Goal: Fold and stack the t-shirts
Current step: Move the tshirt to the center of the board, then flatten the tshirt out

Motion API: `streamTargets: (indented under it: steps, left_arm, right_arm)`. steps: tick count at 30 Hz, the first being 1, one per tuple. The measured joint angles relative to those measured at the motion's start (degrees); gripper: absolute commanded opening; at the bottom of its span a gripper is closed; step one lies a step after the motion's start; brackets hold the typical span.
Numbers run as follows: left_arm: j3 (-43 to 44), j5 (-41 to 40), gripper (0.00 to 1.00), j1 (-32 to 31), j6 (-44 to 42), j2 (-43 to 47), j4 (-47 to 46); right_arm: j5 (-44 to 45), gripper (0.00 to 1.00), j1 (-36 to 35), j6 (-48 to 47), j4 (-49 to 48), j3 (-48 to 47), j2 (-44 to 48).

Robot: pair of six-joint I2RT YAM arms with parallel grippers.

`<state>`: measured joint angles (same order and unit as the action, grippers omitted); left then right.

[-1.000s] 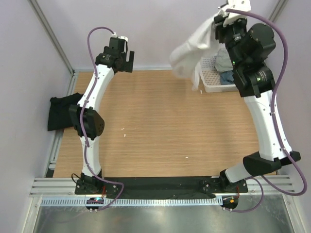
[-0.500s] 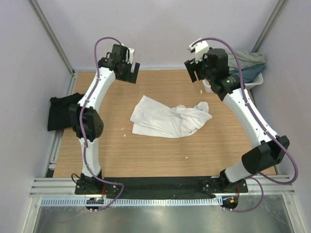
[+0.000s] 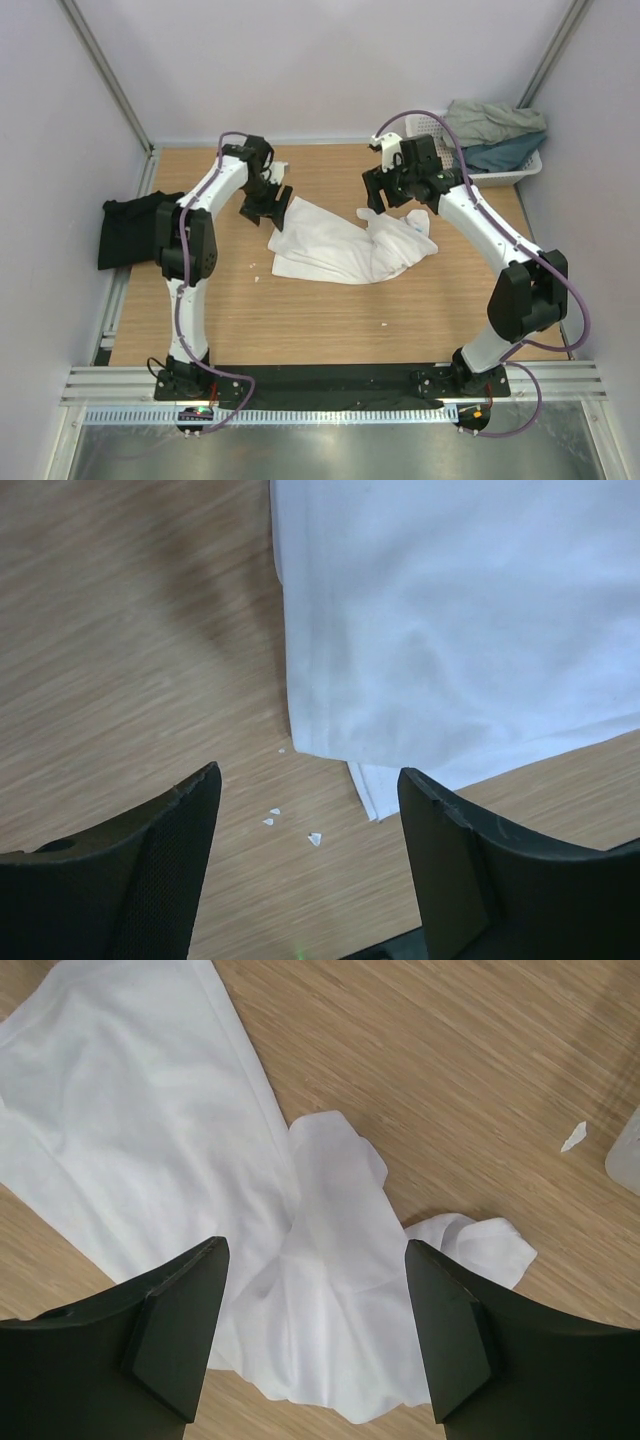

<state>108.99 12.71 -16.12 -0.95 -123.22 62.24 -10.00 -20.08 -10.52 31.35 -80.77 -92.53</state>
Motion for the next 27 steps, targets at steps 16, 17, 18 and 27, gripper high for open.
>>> streamTargets:
  steps: [16, 17, 18, 27]
  left_arm:
    - [1.7, 5.9, 0.63, 0.9, -1.3, -9.2, 3.3]
    - [3.4, 6.1, 0.64, 0.9, -1.4, -9.8, 3.5]
    - [6.5, 6.4, 0.64, 0.9, -1.5, -10.9, 4.0]
    - [26.8, 6.8, 0.66, 0.9, -2.7, -19.9, 3.6]
  right_arm:
    - [0.5, 0.79, 0.0, 0.2, -1.1, -0.3, 0.1]
    - [0.8, 0.79, 0.0, 0.1, -1.1, -0.3, 0.1]
    - [1.0, 0.79, 0.0, 0.0, -1.2, -0.2, 0.2]
    - [2.1, 0.79, 0.0, -0.2, -2.1, 1.8, 0.8]
